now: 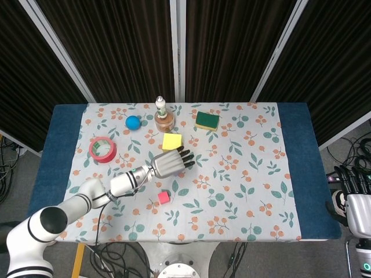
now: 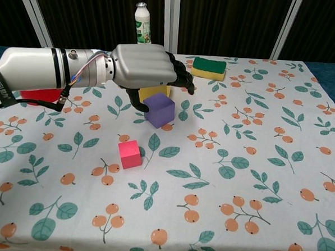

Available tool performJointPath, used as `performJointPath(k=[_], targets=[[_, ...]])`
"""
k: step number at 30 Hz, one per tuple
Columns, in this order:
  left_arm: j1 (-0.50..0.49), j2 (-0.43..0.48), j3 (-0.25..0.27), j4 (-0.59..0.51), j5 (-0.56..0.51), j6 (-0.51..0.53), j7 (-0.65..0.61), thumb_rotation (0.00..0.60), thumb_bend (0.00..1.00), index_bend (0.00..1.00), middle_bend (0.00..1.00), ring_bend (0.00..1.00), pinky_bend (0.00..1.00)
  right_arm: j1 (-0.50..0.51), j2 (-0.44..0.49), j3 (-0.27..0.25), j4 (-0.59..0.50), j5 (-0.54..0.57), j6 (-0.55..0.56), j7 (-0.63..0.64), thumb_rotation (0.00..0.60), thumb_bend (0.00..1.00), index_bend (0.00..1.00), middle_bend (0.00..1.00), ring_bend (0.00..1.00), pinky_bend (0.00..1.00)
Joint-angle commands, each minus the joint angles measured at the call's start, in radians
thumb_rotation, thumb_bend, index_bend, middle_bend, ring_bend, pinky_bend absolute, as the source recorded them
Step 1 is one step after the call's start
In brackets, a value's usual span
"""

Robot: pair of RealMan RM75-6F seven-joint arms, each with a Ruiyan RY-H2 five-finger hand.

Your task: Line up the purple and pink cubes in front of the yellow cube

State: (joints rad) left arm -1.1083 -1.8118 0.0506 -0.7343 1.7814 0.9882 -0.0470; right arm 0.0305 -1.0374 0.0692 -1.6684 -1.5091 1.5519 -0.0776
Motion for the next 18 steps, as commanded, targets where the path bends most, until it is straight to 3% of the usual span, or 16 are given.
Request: performJointPath(k=[1,6,18], targets=[[0.037,0.01,-0.046,-0.051,-0.038,0.102,-0.045,0.6,0.21,0.23,0.26,0.2,0.28,0.001,0.0,0.0,0.002,-0.001,-0.002,0.002,0.6,0.2,0.03,0.07,0.0,0.1],[0.037,0.008,-0.098,-0.126,-0.096,0.097,-0.068,0.6,0.17,0.23,0.25,0.2,0.28,0.0,-0.002,-0.001,0.006,-0.011,0.003,0.009,0.6,0.2,0.03,0.07,0.0,0.1],[-0.003,-0.075,-0.151,-0.175,-0.186,-0.045,0.144,0.6,0.06,0.19,0.14,0.12,0.18,-0.014,0.005,-0.002,0.018,-0.007,0.016,0.028,0.6,0.19,0.03,0.07,0.0,0.1]])
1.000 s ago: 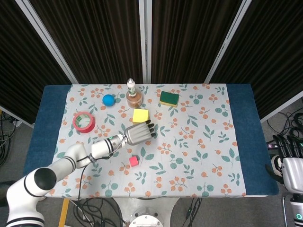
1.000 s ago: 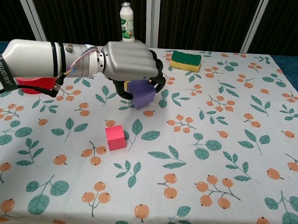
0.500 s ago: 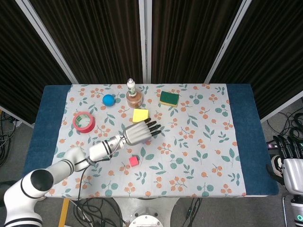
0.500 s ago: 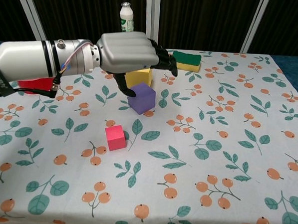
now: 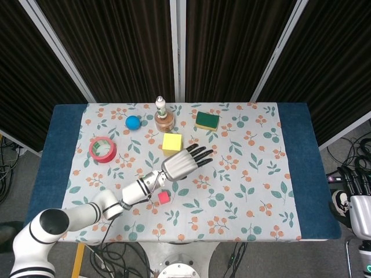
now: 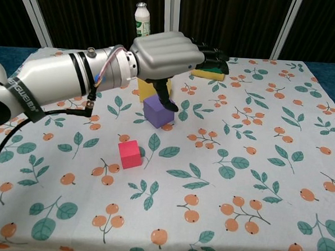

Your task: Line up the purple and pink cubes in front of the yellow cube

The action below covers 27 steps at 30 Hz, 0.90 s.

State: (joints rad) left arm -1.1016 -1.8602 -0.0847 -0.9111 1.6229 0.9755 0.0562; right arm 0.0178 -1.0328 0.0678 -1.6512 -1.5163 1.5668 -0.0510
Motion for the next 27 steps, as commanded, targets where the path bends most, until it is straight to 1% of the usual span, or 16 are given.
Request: performJointPath(k=[1,4,9,14,18,27], targets=[[-0.01,-0.035,-0.016,0.007,-0.033,-0.04,0.055,0.6,0.05,0.18,0.12,0.11,0.18,0.0,0.001,0.001,0.002,0.0,0.001,0.003,0.6,0.2,0.03,0.07,0.0,0.1],[-0.012,-0.055,-0.019,0.025,-0.041,-0.048,0.088,0.6,0.03,0.16,0.07,0.09,0.16,0.001,0.001,0.003,0.004,0.002,-0.001,0.008,0.6,0.2,0.03,0.07,0.0,0.1],[-0.015,-0.086,-0.029,0.071,-0.059,-0.06,0.11,0.6,0.02,0.15,0.06,0.08,0.15,-0.003,-0.001,0.002,0.011,0.004,0.0,0.018,0.6,0.2,0.03,0.07,0.0,0.1],[-0.021,-0.106,-0.011,0.132,-0.048,-0.071,0.122,0.6,0.02,0.15,0.05,0.07,0.15,-0.006,-0.002,0.003,0.014,0.003,0.005,0.022,0.6,0.2,0.03,0.07,0.0,0.1],[-0.017,-0.108,0.011,0.161,-0.03,-0.062,0.103,0.6,0.02,0.14,0.05,0.07,0.15,-0.006,-0.005,0.001,0.015,-0.002,0.003,0.024,0.6,0.2,0.03,0.07,0.0,0.1],[0.009,-0.081,0.04,0.163,-0.01,-0.029,0.11,0.6,0.02,0.13,0.05,0.07,0.15,-0.004,-0.007,0.003,0.011,-0.007,0.004,0.017,0.6,0.2,0.03,0.07,0.0,0.1]])
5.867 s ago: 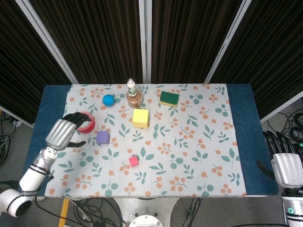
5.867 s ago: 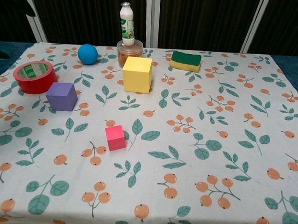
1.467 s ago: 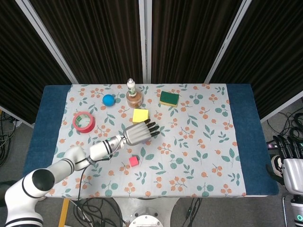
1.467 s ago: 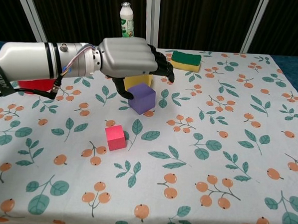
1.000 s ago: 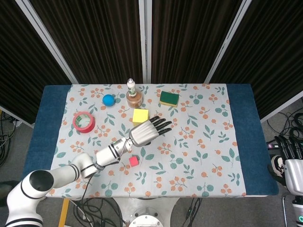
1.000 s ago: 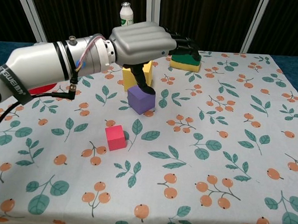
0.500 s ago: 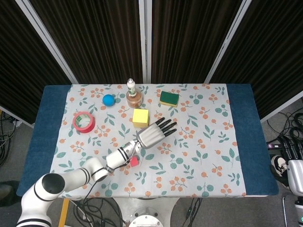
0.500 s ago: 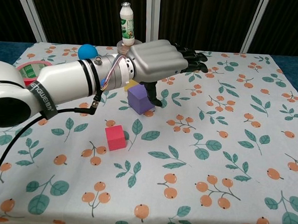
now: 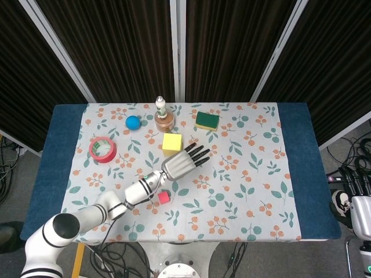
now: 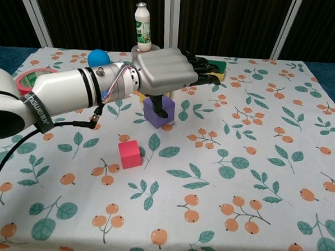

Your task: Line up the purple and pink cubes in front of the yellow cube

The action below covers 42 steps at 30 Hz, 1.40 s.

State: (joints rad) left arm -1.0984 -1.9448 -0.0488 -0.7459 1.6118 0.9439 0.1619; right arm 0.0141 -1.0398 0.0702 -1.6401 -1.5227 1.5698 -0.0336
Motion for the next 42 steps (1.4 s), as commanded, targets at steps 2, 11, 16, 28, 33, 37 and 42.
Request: performJointPath(k=[2,11,16,28,33,37,42], targets=[[0.014,0.007,0.006,-0.002,-0.002,0.003,0.008,0.6,0.02,0.13,0.05,0.07,0.15,-0.001,0.0,0.0,-0.002,-0.002,0.002,-0.002,0.6,0.2,0.03,0.07,0.0,0.1],[0.041,0.02,0.023,0.011,0.007,0.03,0.035,0.6,0.02,0.13,0.05,0.07,0.15,-0.004,0.001,-0.001,-0.003,-0.006,0.007,-0.001,0.6,0.2,0.03,0.06,0.0,0.1],[0.053,0.017,0.036,0.025,0.014,0.035,0.056,0.6,0.02,0.13,0.05,0.07,0.15,-0.004,-0.001,-0.001,-0.002,-0.009,0.007,-0.002,0.6,0.2,0.03,0.06,0.0,0.1],[0.048,-0.027,0.027,0.096,0.017,0.044,0.066,0.6,0.02,0.12,0.03,0.07,0.15,-0.009,0.001,-0.002,-0.007,-0.01,0.013,-0.008,0.6,0.2,0.03,0.06,0.0,0.1],[0.046,-0.042,0.017,0.129,0.004,0.031,0.055,0.6,0.02,0.12,0.03,0.07,0.15,-0.01,0.003,0.0,-0.009,-0.005,0.013,-0.01,0.6,0.2,0.03,0.06,0.0,0.1],[0.047,-0.051,0.015,0.154,0.001,0.031,0.046,0.6,0.02,0.12,0.03,0.07,0.15,-0.011,0.002,0.0,-0.007,-0.003,0.012,-0.009,0.6,0.2,0.03,0.06,0.0,0.1],[0.046,-0.062,0.013,0.171,-0.004,0.028,0.039,0.6,0.02,0.12,0.03,0.07,0.15,-0.009,0.001,0.001,-0.006,-0.003,0.008,-0.01,0.6,0.2,0.03,0.06,0.0,0.1]])
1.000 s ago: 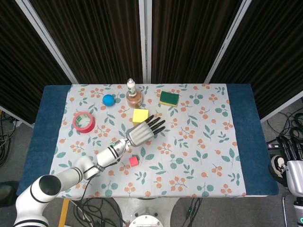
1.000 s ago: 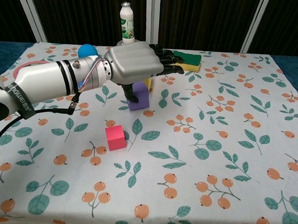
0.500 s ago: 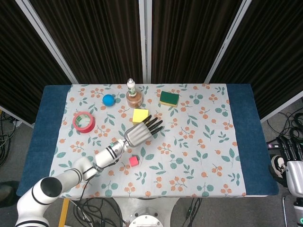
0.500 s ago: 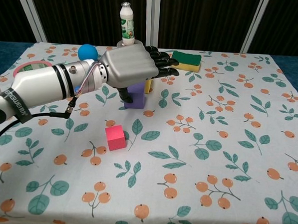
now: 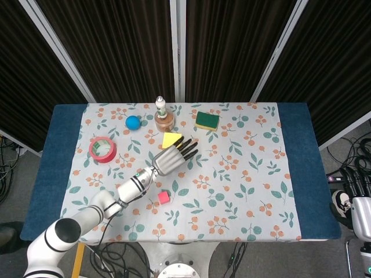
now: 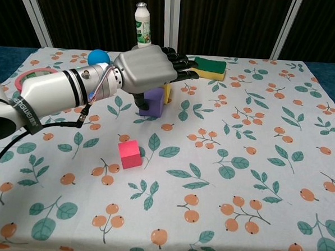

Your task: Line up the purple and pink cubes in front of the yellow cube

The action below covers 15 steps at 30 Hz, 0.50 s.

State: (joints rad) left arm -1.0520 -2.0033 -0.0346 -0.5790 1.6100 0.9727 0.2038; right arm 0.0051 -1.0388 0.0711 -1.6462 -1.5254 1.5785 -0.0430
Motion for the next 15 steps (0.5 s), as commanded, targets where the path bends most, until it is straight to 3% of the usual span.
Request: performJointPath(k=[1,15], targets=[[0.0,-0.006,-0.001,0.007,-0.002,-0.002,-0.005,0.6,0.02,0.12,0.03,0.07,0.15,0.001,0.0,0.0,0.0,0.001,-0.001,-0.001,0.6,0.2,0.03,0.06,0.0,0.1],[0.014,0.002,-0.005,-0.015,-0.004,0.043,-0.041,0.6,0.02,0.12,0.03,0.07,0.15,-0.004,0.003,0.001,0.0,0.0,0.006,0.004,0.6,0.2,0.03,0.06,0.0,0.1]])
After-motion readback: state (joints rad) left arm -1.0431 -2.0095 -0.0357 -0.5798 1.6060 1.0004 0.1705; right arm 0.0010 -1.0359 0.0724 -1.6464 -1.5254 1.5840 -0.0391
